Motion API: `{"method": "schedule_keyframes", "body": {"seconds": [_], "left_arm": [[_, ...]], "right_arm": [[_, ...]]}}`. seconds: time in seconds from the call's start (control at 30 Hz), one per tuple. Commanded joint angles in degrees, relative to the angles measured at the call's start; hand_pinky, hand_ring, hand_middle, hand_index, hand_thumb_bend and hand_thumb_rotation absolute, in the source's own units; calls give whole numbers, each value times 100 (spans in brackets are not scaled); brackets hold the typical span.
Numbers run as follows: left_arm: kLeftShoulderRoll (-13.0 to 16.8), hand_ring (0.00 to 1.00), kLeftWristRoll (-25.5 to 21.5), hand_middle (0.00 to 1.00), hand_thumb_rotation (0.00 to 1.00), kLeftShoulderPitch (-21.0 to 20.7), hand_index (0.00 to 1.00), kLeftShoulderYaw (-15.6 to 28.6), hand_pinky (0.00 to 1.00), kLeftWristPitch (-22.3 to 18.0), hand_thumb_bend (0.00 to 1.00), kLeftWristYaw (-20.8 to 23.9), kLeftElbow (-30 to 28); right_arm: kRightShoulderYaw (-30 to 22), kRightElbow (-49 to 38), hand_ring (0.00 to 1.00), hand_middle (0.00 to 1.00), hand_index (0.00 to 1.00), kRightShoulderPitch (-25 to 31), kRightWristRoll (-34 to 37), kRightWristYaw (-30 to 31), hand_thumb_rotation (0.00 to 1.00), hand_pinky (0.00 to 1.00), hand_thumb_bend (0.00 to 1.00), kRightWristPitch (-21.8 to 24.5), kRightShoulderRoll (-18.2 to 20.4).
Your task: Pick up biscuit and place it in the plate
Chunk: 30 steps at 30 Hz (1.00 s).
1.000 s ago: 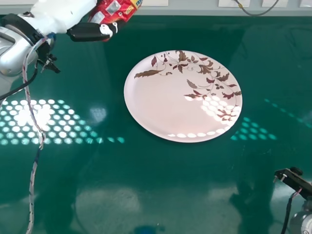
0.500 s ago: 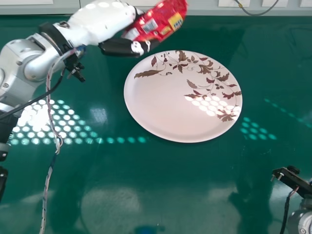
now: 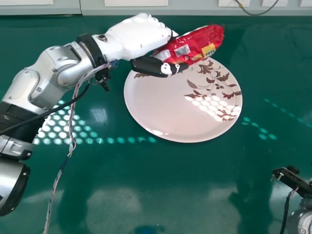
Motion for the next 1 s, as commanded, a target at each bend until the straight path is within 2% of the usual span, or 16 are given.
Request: {"method": "schedule_keyframes", "body": {"seconds": [0.0,0.13,0.33,0.53,0.97], "left_arm": [[-58,40,-7,51,0,-151,55,-78,26,-35,46,-92,41],[-213,41,-149,53,0,-70,55,-57,27,41,46,-166,127],[-324,42,10,52,0,-11,53,-149,27,-62,46,23,402],[-438,46,337,58,0,-219,50,-395,30,-23,46,155,944],[-604,41,1078,52,0,-900,54,-992,29,-26,47,745,2400]], "right_arm": [[-31,1,73,75,74,68,34,-20,23,63,51,-19,26],[-28,-18,72,74,74,83,35,-52,22,63,52,-22,68],[-37,-58,72,74,73,111,16,-66,21,62,51,-9,86],[-34,-133,71,73,73,158,-21,-144,21,62,52,40,132],[-38,-176,71,74,73,247,-23,-147,21,62,52,5,130]]}}
